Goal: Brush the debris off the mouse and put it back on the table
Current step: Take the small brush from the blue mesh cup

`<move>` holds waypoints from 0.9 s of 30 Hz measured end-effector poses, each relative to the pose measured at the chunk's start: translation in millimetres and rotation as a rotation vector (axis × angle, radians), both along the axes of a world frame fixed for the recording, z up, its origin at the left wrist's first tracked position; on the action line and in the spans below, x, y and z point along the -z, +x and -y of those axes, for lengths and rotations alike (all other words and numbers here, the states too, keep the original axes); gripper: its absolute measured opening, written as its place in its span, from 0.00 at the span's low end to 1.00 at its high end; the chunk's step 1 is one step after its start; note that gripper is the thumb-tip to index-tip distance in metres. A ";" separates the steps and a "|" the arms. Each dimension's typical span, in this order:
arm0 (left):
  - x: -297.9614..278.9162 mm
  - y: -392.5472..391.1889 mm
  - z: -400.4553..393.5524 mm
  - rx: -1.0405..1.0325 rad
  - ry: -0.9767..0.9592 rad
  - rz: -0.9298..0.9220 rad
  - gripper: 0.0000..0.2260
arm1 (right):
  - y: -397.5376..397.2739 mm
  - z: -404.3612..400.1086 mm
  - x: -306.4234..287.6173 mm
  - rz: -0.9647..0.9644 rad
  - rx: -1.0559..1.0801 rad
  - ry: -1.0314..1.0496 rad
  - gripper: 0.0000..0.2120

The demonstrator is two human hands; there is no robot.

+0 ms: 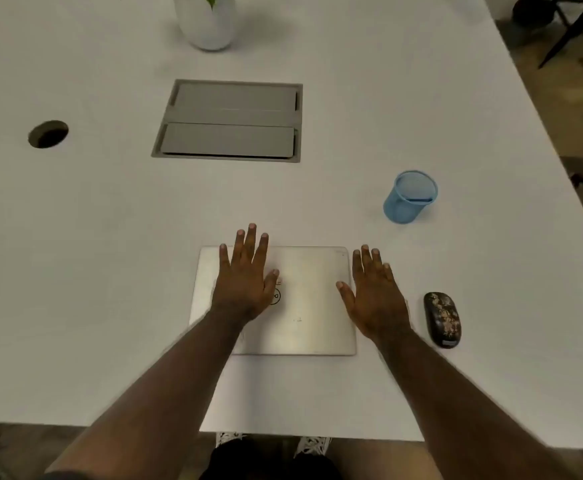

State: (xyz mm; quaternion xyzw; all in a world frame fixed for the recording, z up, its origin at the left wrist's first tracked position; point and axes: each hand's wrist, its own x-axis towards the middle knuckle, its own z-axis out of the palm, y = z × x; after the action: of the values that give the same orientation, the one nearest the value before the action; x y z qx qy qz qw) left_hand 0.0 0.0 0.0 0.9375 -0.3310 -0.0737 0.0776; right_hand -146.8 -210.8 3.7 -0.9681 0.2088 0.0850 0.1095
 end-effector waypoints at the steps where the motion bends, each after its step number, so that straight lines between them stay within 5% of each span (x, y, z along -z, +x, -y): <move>1: 5.2 -4.5 -2.3 -0.009 0.041 -0.012 0.31 | -3.4 -2.8 4.5 -0.021 0.003 0.005 0.34; 9: 46.8 -21.1 -9.3 -0.031 0.065 -0.079 0.30 | -7.1 2.6 14.9 -0.090 -0.031 0.039 0.33; 18: 76.6 -23.0 -9.9 -0.052 -0.036 -0.046 0.29 | 52.7 125.3 -41.6 0.321 0.228 -0.173 0.25; 27: 86.4 -22.2 -13.3 -0.049 -0.056 -0.025 0.30 | 97.0 188.3 -32.2 -0.109 0.360 -0.190 0.21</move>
State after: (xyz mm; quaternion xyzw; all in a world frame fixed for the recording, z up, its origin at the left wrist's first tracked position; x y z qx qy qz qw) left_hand -22.2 13.3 -86.4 0.9418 -0.3090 -0.0744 0.1097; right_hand -49.8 -399.1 35.9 -0.9152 0.3909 0.0961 0.0197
